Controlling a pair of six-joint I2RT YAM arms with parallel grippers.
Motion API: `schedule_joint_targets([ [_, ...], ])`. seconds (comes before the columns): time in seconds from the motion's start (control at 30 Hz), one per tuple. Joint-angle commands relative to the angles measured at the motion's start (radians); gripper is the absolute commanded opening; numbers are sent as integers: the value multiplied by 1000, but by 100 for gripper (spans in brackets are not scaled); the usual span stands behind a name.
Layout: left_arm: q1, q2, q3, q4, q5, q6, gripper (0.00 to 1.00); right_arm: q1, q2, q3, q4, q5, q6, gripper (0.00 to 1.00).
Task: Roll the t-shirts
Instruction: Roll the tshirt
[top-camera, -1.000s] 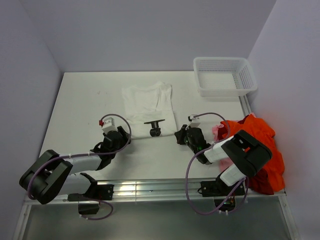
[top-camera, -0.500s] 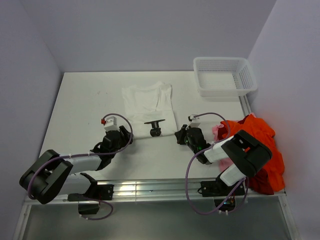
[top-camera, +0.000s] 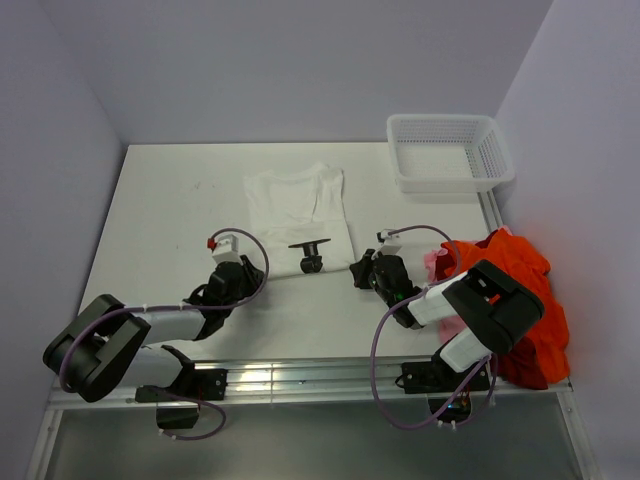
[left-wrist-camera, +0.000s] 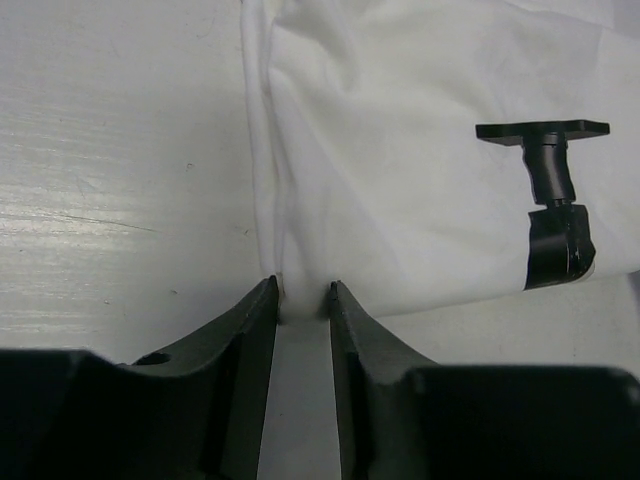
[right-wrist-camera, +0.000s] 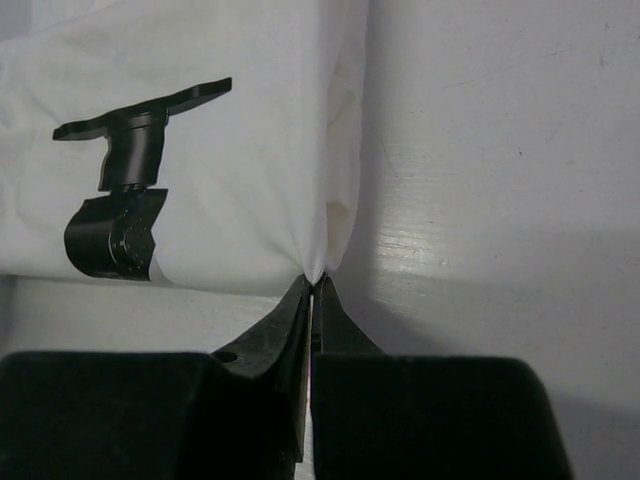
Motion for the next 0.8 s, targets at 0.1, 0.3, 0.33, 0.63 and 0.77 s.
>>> schedule_joint_targets([
  [0.1,-22,5,33,23,13,32,22,-6,-12,21,15,18,3,0],
  [0.3,-22,13,53,-12,1,24,0,-3,-81,17,-101,76,66,0],
  [0.33,-22,-3,56,-26,-5,15,0,-3,-104,6,-111,70,75,0],
  [0.63,-22,-63,128,-267,62,-81,0,18,-225,-22,-259,28,144,0],
  [0.77,-24,-89,149,-340,120,-114,0,50,-276,-31,-325,24,175,0],
])
